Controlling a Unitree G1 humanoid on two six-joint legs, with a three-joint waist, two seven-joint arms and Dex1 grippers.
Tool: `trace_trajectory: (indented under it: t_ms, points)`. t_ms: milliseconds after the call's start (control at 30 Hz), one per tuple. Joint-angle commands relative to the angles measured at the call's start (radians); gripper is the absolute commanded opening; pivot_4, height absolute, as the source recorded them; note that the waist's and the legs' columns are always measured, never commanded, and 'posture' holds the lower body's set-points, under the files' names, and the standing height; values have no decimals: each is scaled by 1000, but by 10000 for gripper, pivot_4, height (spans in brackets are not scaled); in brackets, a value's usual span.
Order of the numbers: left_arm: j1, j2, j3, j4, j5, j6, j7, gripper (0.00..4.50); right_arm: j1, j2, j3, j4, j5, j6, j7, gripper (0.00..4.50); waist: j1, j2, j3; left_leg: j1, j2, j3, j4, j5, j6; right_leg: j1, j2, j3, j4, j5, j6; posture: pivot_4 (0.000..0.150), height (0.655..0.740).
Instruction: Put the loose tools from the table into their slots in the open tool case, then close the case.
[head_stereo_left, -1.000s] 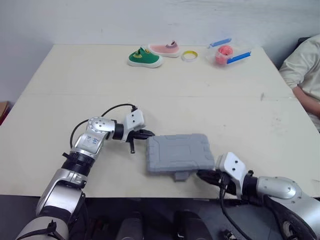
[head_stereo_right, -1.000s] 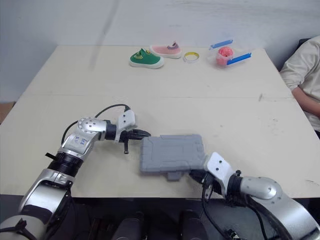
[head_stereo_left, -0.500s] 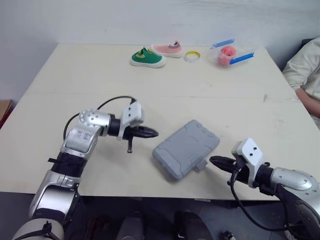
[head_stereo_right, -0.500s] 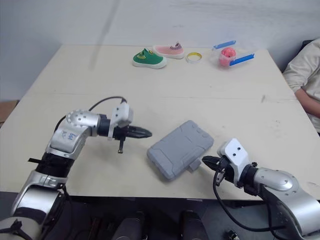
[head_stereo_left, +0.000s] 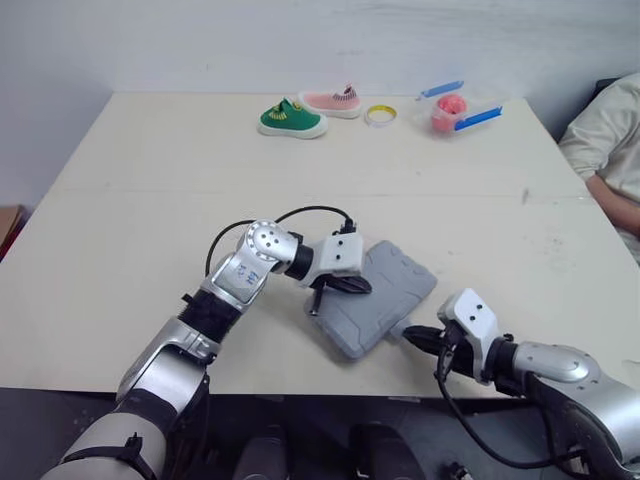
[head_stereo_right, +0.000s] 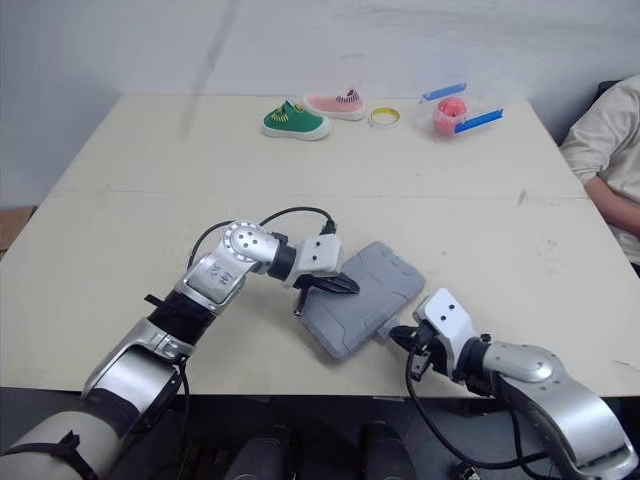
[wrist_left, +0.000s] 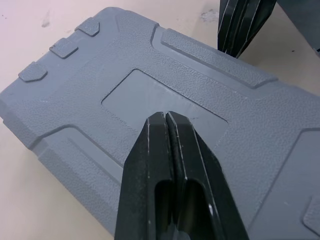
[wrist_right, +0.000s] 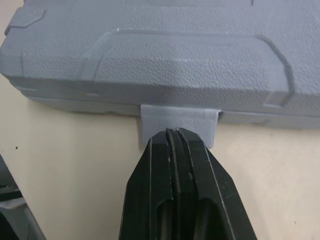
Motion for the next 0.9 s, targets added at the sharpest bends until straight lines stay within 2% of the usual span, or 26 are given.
trace_trajectory:
  t_ms: [33, 133, 500, 600, 733, 833, 900]
  points:
    - [35, 11, -69, 67, 90, 13, -7, 0, -22, 24, 23, 14, -27, -5, -22, 514, -1, -1, -3, 0, 0, 0, 0, 0, 0, 0, 0, 0, 0, 0, 0, 1500, 7400]
    - [38, 5, -62, 65, 90, 18, -5, 0, -46, 67, 52, 46, -43, -12, -36, 514, -8, -5, -7, 3, 1, 0, 0, 0, 0, 3, 0, 0, -1, 0, 0, 1500, 7400]
    - [53, -12, -77, 52, 105, 5, 2, 0, -111, 193, 34, 131, -56, -110, -20, 514, -34, -6, -8, 4, 3, -1, -1, 0, 0, 3, 0, -1, 0, 0, 0, 1500, 7400]
    - [48, -30, -85, 58, 119, 1, 9, 0, -147, 236, 13, 166, -6, -91, -2, 514, -42, -6, -8, 5, 3, -1, -1, 0, 0, 4, 0, -1, 1, 0, 0, 1500, 7400]
    - [48, -21, -122, 101, 199, -75, 23, 0, -160, 192, 43, 185, -37, -97, 62, 514, -44, -6, -9, 6, 2, -2, -1, -1, 0, 6, -1, -2, 0, 0, 0, 1500, 7400]
    - [48, 9, 1, 50, 93, 7, -12, 0, -91, 106, -49, 101, -12, -75, 100, 514, -42, -3, -9, 6, 2, -4, -1, -1, 0, 7, -2, -2, -1, 0, 0, 1500, 7400]
    - [63, 42, 98, -30, -24, 89, -64, 0, -36, 38, -104, 59, -34, -110, 131, 514, -45, -2, -9, 4, 2, -4, -2, -2, 0, 6, -2, -3, -2, 0, 0, 1500, 7400]
